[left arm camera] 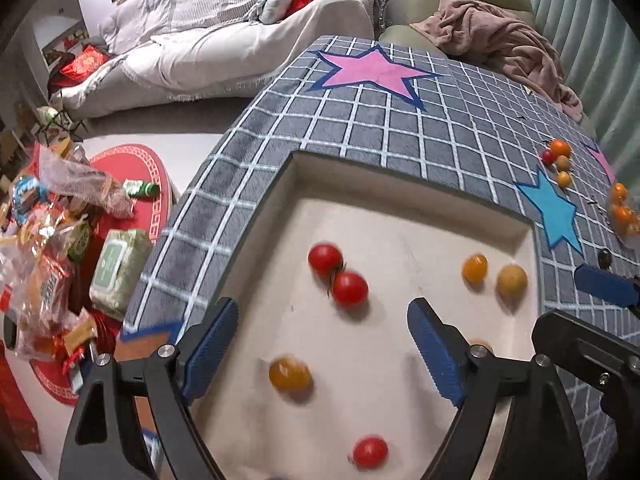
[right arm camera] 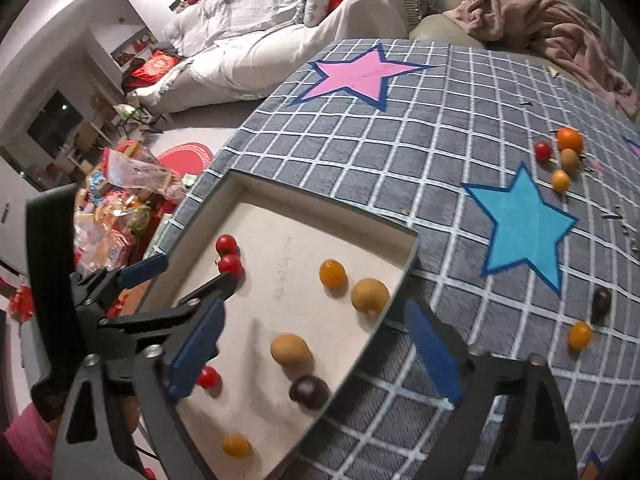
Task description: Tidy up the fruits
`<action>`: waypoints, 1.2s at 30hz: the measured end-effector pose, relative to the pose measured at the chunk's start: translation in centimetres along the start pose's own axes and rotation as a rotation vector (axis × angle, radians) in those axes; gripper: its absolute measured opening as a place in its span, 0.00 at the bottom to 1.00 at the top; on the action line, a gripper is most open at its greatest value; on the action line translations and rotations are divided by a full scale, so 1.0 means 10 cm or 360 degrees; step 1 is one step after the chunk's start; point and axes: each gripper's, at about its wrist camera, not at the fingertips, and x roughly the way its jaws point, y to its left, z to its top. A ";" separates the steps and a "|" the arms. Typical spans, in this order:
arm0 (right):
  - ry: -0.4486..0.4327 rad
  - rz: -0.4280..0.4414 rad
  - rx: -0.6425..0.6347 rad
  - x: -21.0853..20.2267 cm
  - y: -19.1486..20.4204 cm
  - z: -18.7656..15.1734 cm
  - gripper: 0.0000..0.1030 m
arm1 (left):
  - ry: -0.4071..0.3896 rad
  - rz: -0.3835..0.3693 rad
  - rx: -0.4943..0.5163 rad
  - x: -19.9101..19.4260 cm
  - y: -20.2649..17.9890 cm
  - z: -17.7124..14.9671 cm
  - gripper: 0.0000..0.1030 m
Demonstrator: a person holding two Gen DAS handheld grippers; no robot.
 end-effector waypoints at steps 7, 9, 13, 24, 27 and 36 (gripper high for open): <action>0.0071 -0.0017 -0.0003 -0.15 0.01 -0.18 1.00 | 0.0038 0.0018 -0.0002 -0.22 0.03 -0.26 1.00; 0.0095 -0.0048 -0.0035 -0.18 0.05 -0.23 1.00 | 0.0054 0.0009 0.0004 -0.27 0.02 -0.33 1.00; 0.0113 -0.0065 -0.0097 -0.28 0.16 -0.33 1.00 | 0.0061 0.0006 0.0030 -0.39 0.00 -0.49 1.00; 0.0133 -0.0102 -0.0218 -0.44 0.45 -0.55 1.00 | 0.0059 0.0005 0.0065 -0.68 -0.01 -0.84 1.00; 0.0132 -0.0128 -0.0246 -0.47 0.51 -0.61 1.00 | 0.0065 0.0017 0.0069 -0.73 0.01 -0.91 1.00; 0.0143 -0.0151 -0.0312 -0.53 0.67 -0.79 1.00 | 0.0062 0.0052 0.0090 -0.86 0.03 -1.13 1.00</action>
